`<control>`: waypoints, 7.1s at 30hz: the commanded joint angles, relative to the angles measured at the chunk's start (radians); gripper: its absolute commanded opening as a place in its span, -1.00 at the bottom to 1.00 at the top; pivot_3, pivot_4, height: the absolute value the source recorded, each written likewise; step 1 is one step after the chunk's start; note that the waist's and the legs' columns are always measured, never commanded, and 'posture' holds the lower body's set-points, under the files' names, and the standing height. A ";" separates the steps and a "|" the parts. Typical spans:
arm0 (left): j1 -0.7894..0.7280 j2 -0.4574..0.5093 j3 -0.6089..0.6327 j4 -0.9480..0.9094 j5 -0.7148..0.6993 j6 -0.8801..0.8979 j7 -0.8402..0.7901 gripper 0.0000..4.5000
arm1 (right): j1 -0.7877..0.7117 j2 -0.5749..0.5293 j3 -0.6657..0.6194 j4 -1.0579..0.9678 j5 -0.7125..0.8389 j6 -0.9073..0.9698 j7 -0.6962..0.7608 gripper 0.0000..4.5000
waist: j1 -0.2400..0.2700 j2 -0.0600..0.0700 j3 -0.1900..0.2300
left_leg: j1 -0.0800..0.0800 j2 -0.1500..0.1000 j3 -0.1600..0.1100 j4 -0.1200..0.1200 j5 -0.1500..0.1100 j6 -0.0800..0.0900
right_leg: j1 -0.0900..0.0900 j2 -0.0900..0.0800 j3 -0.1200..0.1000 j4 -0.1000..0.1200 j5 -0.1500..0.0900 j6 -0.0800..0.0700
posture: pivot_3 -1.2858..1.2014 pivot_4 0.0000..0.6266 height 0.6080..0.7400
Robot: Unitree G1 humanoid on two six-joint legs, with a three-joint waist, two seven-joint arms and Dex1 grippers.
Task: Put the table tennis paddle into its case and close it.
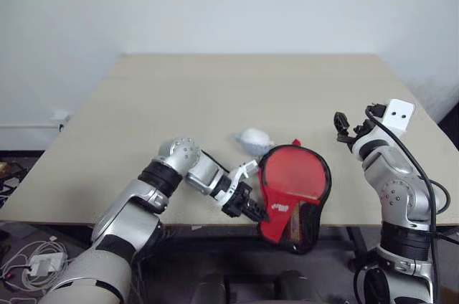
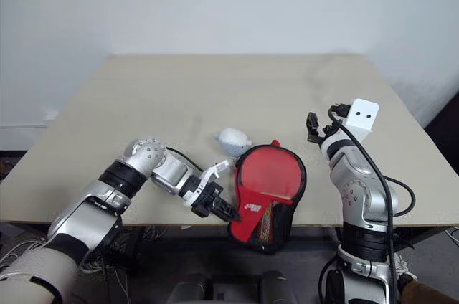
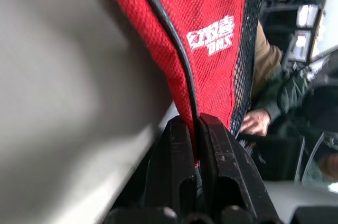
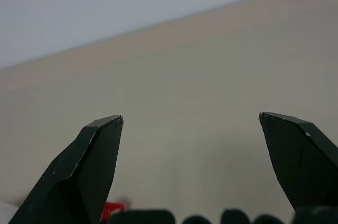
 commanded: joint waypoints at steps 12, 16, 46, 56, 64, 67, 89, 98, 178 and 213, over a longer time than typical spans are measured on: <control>0.040 0.011 0.001 -0.055 -0.342 0.010 0.317 -0.58 | -0.036 0.006 0.017 -0.030 -0.006 0.010 0.001 1.00 | 0.001 0.000 0.000 | -0.001 0.000 0.000 0.001 0.000 0.000 | 0.000 0.000 0.000 0.000 0.000 0.000 | 0.03 -1.00 1.00; 0.052 0.022 0.002 -0.060 -0.400 -0.019 0.367 -0.02 | -0.041 0.004 0.018 -0.022 -0.007 0.012 0.005 1.00 | 0.001 0.000 0.000 | 0.000 0.000 0.000 0.001 0.000 0.000 | -0.001 0.000 0.000 0.000 0.000 0.000 | 0.03 -1.00 1.00; 0.119 0.155 0.051 -0.534 0.812 -0.893 -0.584 0.98 | -0.157 -0.086 0.014 0.032 0.134 0.156 0.223 1.00 | 0.008 0.000 0.000 | -0.014 0.000 0.000 -0.008 0.014 -0.008 | -0.018 0.004 0.004 -0.002 0.011 -0.007 | 0.03 -1.00 1.00; 0.160 0.037 0.100 -0.478 0.863 -0.910 -0.810 0.98 | -0.225 -0.121 0.064 0.174 0.124 0.199 0.305 1.00 | 0.000 0.001 0.000 | -0.014 0.000 -0.001 -0.002 0.014 -0.006 | -0.015 0.004 0.004 -0.001 0.011 -0.003 | 0.03 -1.00 1.00; 0.176 -0.178 0.030 -0.352 1.082 -1.039 -0.729 0.98 | -0.284 -0.135 0.106 0.239 0.105 0.201 0.349 1.00 | 0.002 0.000 0.000 | -0.013 0.000 -0.002 0.000 0.013 -0.005 | -0.013 0.004 0.004 -0.001 0.012 -0.002 | 0.03 -1.00 1.00; 0.173 -0.231 0.010 -0.333 1.148 -1.027 -0.694 0.98 | -0.304 -0.137 0.110 0.271 0.090 0.197 0.350 1.00 | 0.001 0.001 0.000 | -0.013 0.000 -0.002 0.001 0.013 -0.005 | -0.013 0.004 0.004 -0.002 0.012 -0.002 | 0.03 -1.00 1.00; 0.225 -0.193 -0.090 -0.183 1.420 -1.103 -0.795 0.98 | -0.585 -0.109 0.372 0.736 -0.035 0.108 0.732 1.00 | 0.000 0.001 -0.002 | -0.011 0.001 -0.003 0.001 0.013 -0.005 | -0.010 0.007 0.004 -0.001 0.012 -0.002 | 0.03 -1.00 1.00; 0.246 -0.208 -0.064 -0.196 1.435 -1.088 -0.791 0.98 | -0.653 -0.072 0.474 0.956 -0.101 0.122 0.947 1.00 | 0.000 0.001 -0.003 | -0.011 0.001 -0.004 0.002 0.013 -0.005 | -0.009 0.007 0.003 0.000 0.012 -0.002 | 0.03 -1.00 1.00; 0.232 -0.273 -0.031 -0.154 1.429 -0.937 -0.762 1.00 | -0.350 -0.192 0.032 0.373 -0.269 0.294 0.323 -0.97 | 0.002 0.001 -0.012 | 0.003 0.000 -0.006 0.001 0.013 -0.005 | 0.006 0.007 0.003 -0.003 0.011 -0.001 | 0.03 -1.00 1.00; 0.182 -0.299 -0.073 -0.049 1.477 -0.980 -0.832 1.00 | 0.465 -0.467 -0.360 -0.598 0.069 0.829 0.606 -0.97 | 0.035 -0.002 -0.010 | 0.003 -0.002 -0.004 0.001 0.010 -0.003 | 0.005 0.007 0.007 -0.010 0.008 -0.003 | 0.03 -1.00 1.00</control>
